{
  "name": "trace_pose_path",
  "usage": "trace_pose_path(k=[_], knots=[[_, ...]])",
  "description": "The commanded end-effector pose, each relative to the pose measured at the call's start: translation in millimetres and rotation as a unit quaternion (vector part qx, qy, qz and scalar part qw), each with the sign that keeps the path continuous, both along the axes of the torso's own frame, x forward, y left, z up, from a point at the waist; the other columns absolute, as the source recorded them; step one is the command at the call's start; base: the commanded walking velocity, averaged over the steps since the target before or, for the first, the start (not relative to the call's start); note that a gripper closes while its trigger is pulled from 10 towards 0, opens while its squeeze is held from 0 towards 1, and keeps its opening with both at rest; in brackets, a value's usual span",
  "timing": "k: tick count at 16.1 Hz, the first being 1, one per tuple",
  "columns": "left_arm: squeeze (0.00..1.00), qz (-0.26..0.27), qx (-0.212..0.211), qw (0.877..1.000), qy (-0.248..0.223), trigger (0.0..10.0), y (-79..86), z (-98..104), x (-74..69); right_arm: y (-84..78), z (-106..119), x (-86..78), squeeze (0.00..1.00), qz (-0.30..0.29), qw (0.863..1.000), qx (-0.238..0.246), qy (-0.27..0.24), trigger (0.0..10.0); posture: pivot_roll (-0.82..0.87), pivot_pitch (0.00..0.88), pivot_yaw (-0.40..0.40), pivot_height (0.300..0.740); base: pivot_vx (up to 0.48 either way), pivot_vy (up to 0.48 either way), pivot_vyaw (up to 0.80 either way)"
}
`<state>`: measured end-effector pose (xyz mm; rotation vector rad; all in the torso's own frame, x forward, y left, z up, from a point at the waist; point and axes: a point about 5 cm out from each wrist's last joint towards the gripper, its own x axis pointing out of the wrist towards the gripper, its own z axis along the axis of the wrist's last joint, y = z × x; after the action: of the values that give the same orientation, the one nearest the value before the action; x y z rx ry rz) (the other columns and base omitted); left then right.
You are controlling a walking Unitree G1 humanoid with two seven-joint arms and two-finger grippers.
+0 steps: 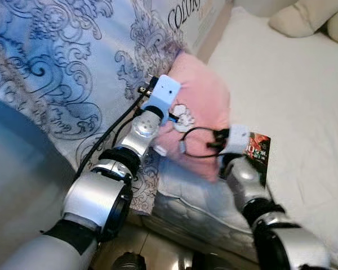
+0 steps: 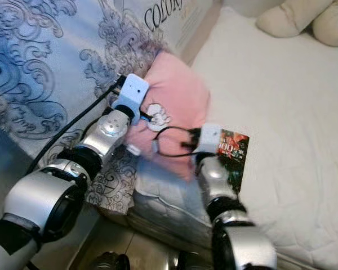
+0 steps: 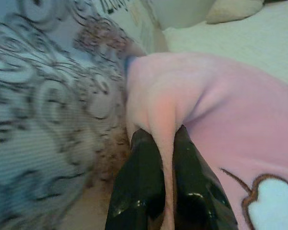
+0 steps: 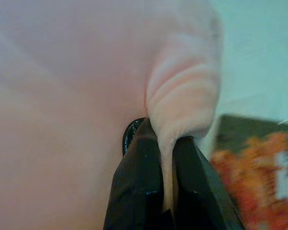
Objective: Clean up the room
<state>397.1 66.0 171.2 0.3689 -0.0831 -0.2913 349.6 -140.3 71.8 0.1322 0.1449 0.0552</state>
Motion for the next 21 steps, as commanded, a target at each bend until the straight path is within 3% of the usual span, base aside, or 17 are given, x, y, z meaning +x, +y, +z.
trace_pose_path(k=[1,4,7,9,15,16,21], knots=[[0.00,0.002,-0.037,0.998,-0.048,10.0,-0.4,24.0,4.4,-10.2,5.8,1.0,0.00,-0.023,0.999,-0.006,-0.023,10.0,-0.06,0.128,0.004,0.740,0.000,0.000,0.00],[0.00,-0.020,-0.017,0.999,-0.042,10.0,-7.9,13.9,-0.4,-4.5,-4.7,-6.1,0.00,-0.030,1.000,-0.001,-0.008,10.0,-0.06,0.131,-0.002,0.740,0.000,0.000,0.00],[0.00,-0.029,0.034,0.999,-0.020,10.0,-5.0,-2.5,-3.8,31.7,-43.1,-30.0,0.00,0.001,0.996,0.037,0.087,10.0,-0.06,0.136,-0.006,0.740,0.000,0.000,0.00],[0.00,-0.028,0.053,0.998,-0.014,10.0,-4.5,-6.8,-4.4,49.6,-48.3,-34.6,0.00,0.012,0.992,0.054,0.113,10.0,-0.06,0.133,0.000,0.740,0.000,0.000,0.00],[0.00,-0.023,0.062,0.998,-0.022,10.0,-3.5,0.6,-1.2,70.6,-42.9,-32.1,0.00,0.024,0.989,0.077,0.122,10.0,-0.06,0.131,-0.003,0.740,0.000,0.000,0.00],[1.00,-0.014,0.047,0.999,-0.018,10.0,-0.9,1.3,-0.3,69.2,-41.8,-31.2,1.00,0.022,0.989,0.079,0.119,10.0,-0.05,0.129,-0.009,0.740,0.000,0.000,0.00],[1.00,-0.011,0.022,1.000,-0.011,10.0,6.7,-5.7,-2.6,65.6,-37.1,-30.0,1.00,0.013,0.992,0.088,0.092,10.0,-0.05,0.122,-0.013,0.740,0.000,0.000,0.00]])
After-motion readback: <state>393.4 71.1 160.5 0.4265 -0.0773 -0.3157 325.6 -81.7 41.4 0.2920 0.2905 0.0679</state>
